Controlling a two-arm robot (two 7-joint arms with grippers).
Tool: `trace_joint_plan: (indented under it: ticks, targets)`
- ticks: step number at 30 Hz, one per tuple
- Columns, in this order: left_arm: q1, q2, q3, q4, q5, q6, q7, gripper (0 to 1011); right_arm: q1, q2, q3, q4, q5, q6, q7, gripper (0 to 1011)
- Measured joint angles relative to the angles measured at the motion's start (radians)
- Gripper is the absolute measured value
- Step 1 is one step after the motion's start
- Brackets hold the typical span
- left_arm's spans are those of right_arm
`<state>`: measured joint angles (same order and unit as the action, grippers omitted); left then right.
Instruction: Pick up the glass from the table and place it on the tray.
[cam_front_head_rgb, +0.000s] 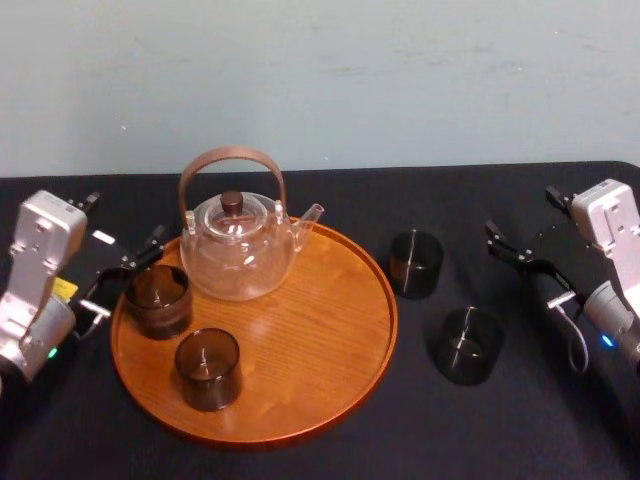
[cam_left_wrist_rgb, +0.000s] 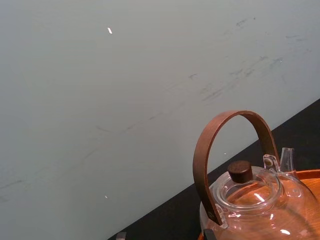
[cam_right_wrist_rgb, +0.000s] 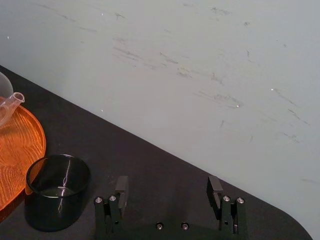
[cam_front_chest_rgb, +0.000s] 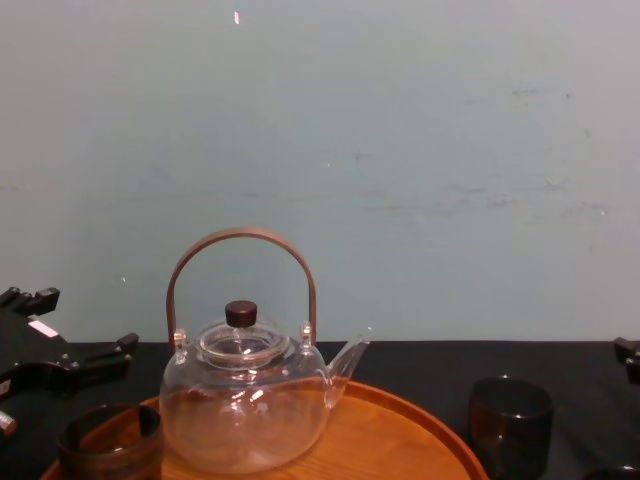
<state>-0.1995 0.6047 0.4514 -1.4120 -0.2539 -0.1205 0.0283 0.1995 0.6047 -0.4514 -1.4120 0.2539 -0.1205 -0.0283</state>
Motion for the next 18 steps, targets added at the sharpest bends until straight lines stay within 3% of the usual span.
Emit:
trace_joint_plan:
  ticks: [18]
  targets:
    - [0.000,0.000,0.000,0.000,0.000,0.000,0.000,1001,0.000,0.000,0.000,0.000,0.000,0.000,0.000,1002]
